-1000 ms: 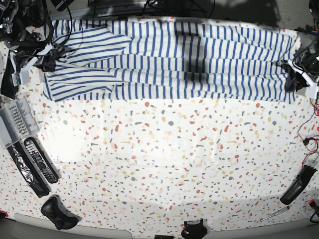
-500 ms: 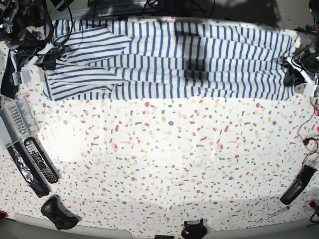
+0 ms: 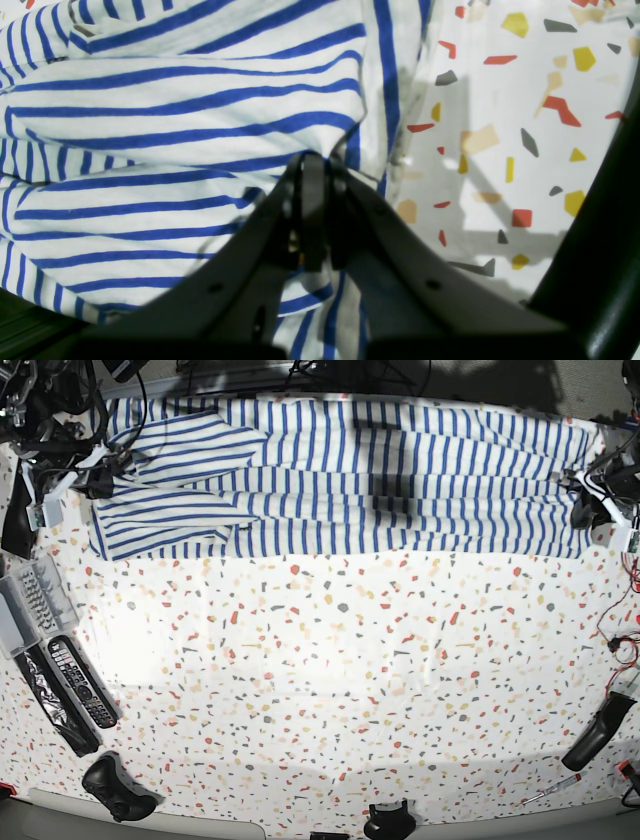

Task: Layout the t-shirt on the table in an organized manner, then fold the t-shirt properly
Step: 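Lower the folded hem and release it with both grippers, then grasp the shirt end near the left gripper and fold it toward the middle, then release the folded end and move the left gripper away from the shirt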

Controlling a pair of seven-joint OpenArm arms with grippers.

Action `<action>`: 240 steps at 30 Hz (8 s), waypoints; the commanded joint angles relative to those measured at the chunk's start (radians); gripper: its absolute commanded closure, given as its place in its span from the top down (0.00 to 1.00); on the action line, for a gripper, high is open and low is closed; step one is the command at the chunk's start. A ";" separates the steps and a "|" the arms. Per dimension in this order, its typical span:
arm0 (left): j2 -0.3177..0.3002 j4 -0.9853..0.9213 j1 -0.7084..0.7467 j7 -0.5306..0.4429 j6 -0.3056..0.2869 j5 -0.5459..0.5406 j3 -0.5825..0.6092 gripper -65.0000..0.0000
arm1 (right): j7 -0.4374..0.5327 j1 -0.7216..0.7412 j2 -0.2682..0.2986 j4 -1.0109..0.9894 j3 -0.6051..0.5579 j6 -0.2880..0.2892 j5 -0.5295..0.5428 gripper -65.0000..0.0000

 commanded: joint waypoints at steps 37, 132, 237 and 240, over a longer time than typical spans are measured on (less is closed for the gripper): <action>0.075 -0.031 0.135 -0.089 -0.022 -0.122 -0.305 0.49 | 0.019 0.005 0.048 0.018 0.010 0.009 0.141 0.45; 0.344 0.453 0.191 0.192 -0.010 -0.392 -0.207 0.00 | 0.021 0.005 0.047 0.018 0.010 0.009 0.150 0.45; 0.273 0.462 0.023 0.221 -0.034 -0.137 0.026 0.39 | -0.161 0.158 0.103 -0.109 0.005 0.009 0.324 0.45; 0.226 0.462 0.022 0.219 -0.034 -0.137 -0.019 0.39 | -0.161 0.160 0.103 -0.191 -0.024 0.009 0.319 0.45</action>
